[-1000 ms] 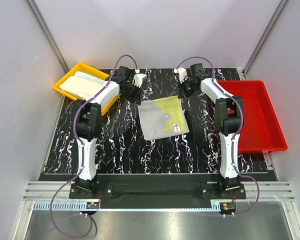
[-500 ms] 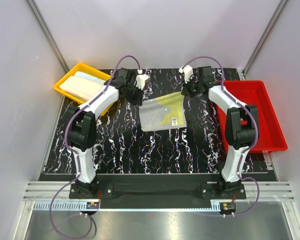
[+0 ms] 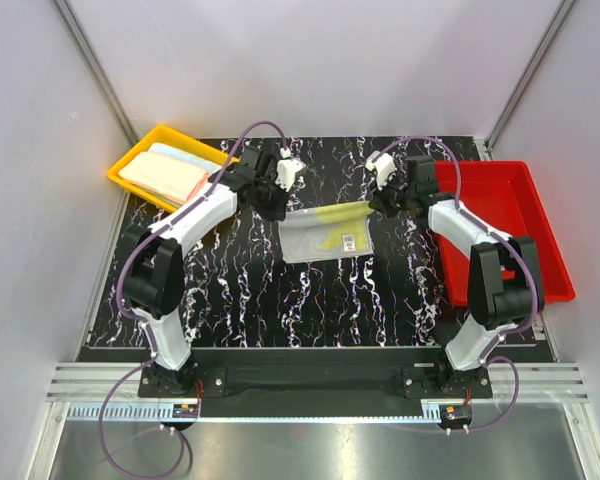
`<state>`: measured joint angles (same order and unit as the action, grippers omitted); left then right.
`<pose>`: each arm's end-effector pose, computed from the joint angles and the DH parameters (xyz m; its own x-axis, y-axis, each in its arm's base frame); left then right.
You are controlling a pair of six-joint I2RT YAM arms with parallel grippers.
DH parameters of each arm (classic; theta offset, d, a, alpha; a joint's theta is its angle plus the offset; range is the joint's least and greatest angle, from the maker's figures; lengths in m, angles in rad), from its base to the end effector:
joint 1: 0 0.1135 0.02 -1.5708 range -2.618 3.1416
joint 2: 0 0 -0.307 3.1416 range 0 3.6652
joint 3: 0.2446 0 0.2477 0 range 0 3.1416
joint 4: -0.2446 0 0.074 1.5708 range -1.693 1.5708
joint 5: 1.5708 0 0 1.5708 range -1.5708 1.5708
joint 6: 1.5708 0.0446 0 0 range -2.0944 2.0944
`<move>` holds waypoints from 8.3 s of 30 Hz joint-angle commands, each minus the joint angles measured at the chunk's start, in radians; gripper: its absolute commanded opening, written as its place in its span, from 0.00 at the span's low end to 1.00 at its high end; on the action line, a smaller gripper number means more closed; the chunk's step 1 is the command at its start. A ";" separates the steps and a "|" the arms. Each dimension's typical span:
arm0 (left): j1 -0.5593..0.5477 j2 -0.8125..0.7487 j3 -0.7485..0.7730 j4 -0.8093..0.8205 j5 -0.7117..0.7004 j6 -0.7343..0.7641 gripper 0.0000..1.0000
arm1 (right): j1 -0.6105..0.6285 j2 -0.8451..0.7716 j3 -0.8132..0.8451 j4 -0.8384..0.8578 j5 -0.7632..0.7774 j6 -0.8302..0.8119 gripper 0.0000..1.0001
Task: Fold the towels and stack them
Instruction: Fold the towel
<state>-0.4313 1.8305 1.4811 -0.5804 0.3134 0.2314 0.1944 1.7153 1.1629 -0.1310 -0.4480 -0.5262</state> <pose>0.3711 -0.1859 0.2910 -0.5791 0.5067 -0.6387 0.7171 0.6893 -0.1034 0.3778 0.0941 0.2701 -0.2828 -0.5170 -0.8079 -0.7467 0.6473 -0.1529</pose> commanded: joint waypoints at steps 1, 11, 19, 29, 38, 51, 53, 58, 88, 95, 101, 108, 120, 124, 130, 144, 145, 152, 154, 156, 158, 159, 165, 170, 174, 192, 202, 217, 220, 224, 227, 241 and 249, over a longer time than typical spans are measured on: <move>0.000 -0.063 -0.015 0.001 -0.051 0.009 0.00 | -0.015 -0.075 -0.031 0.061 0.029 -0.001 0.00; -0.027 -0.106 -0.142 -0.010 -0.022 -0.014 0.00 | -0.013 -0.118 -0.111 -0.037 -0.041 0.058 0.00; -0.040 -0.085 -0.185 -0.001 0.006 -0.035 0.00 | -0.001 -0.103 -0.143 -0.110 -0.029 0.092 0.01; -0.064 -0.079 -0.189 -0.082 0.062 -0.052 0.21 | 0.002 -0.086 -0.120 -0.212 -0.018 0.140 0.29; -0.063 -0.166 -0.188 -0.006 0.090 -0.130 0.40 | 0.013 -0.048 0.027 -0.315 -0.001 0.365 0.28; -0.066 -0.056 -0.375 0.280 0.159 -0.398 0.35 | 0.017 0.173 0.118 -0.490 0.095 0.555 0.31; -0.066 -0.053 -0.371 0.280 0.150 -0.421 0.35 | 0.017 0.196 0.135 -0.504 0.103 0.578 0.31; -0.052 -0.135 -0.351 0.251 0.112 -0.457 0.39 | 0.017 0.149 0.153 -0.528 0.114 0.635 0.34; 0.068 -0.142 -0.633 0.536 0.236 -0.828 0.54 | 0.017 0.127 -0.081 -0.289 -0.029 0.893 0.51; 0.068 -0.119 -0.633 0.510 0.159 -0.866 0.54 | 0.017 0.144 -0.106 -0.253 -0.037 0.917 0.47; 0.069 -0.106 -0.625 0.501 0.144 -0.915 0.54 | 0.017 0.136 -0.111 -0.259 -0.027 0.910 0.36; 0.069 -0.106 -0.639 0.536 0.164 -0.949 0.50 | 0.017 0.129 -0.111 -0.259 -0.035 0.910 0.35; 0.068 -0.102 -0.653 0.547 0.170 -0.977 0.18 | 0.017 0.153 -0.112 -0.252 -0.037 0.893 0.22; 0.068 -0.114 -0.636 0.545 0.191 -0.992 0.00 | 0.017 0.135 -0.097 -0.269 -0.061 0.899 0.06; 0.069 -0.148 -0.544 0.458 0.191 -1.009 0.00 | 0.016 0.113 -0.011 -0.320 -0.103 0.917 0.00; 0.147 -0.082 -0.292 0.375 0.201 -1.081 0.00 | 0.002 0.312 0.453 -0.478 -0.147 0.919 0.00; 0.157 -0.059 -0.280 0.382 0.213 -1.087 0.00 | -0.001 0.328 0.483 -0.484 -0.147 0.917 0.00; 0.229 0.059 -0.194 0.487 0.291 -1.150 0.00 | -0.012 0.493 0.756 -0.561 -0.181 0.856 0.00; 0.239 0.102 -0.171 0.487 0.305 -1.159 0.00 | -0.016 0.524 0.796 -0.552 -0.179 0.853 0.00; 0.253 0.130 -0.174 0.525 0.322 -1.192 0.00 | -0.023 0.552 0.825 -0.539 -0.195 0.847 0.00; 0.258 0.135 -0.188 0.562 0.331 -1.207 0.00 | -0.027 0.575 0.851 -0.527 -0.213 0.833 0.00; 0.259 0.138 -0.186 0.567 0.328 -1.202 0.00 | -0.027 0.578 0.857 -0.524 -0.215 0.825 0.00; 0.255 0.115 -0.218 0.577 0.337 -1.211 0.00 | -0.033 0.609 0.891 -0.535 -0.255 0.795 0.00; 0.229 0.066 -0.281 0.588 0.320 -1.218 0.00 | -0.047 0.609 0.894 -0.588 -0.247 0.770 0.00; 0.220 0.021 -0.367 0.629 0.312 -1.251 0.00 | -0.069 0.616 0.902 -0.654 -0.270 0.743 0.00; 0.091 -0.020 -0.467 0.611 0.237 -1.239 0.00 | -0.113 0.506 0.646 -0.711 -0.287 0.646 0.02; 0.091 -0.033 -0.484 0.583 0.220 -1.180 0.00 | -0.125 0.472 0.572 -0.690 -0.308 0.631 0.01; 0.106 -0.068 -0.464 0.426 0.168 -1.066 0.00 | -0.141 0.418 0.445 -0.619 -0.356 0.660 0.01; 0.106 -0.066 -0.469 0.415 0.165 -1.054 0.00 | -0.139 0.417 0.417 -0.602 -0.356 0.666 0.01; 0.105 -0.060 -0.487 0.427 0.176 -1.049 0.00 | -0.141 0.425 0.388 -0.576 -0.353 0.672 0.05; 0.103 -0.047 -0.490 0.433 0.185 -1.040 0.00 | -0.141 0.434 0.374 -0.562 -0.344 0.672 0.12; 0.062 -0.062 -0.469 0.344 0.194 -0.991 0.24 | -0.147 0.414 0.393 -0.575 -0.259 0.707 0.23; 0.075 -0.123 -0.259 0.093 -0.036 -0.876 0.33 | -0.162 0.325 0.380 -0.627 -0.164 0.727 0.36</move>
<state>-0.3637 1.7767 1.0779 -0.4091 0.3927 -0.7231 0.0414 2.1433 1.5360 -0.7303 -0.6640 0.1841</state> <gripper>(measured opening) 0.328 0.355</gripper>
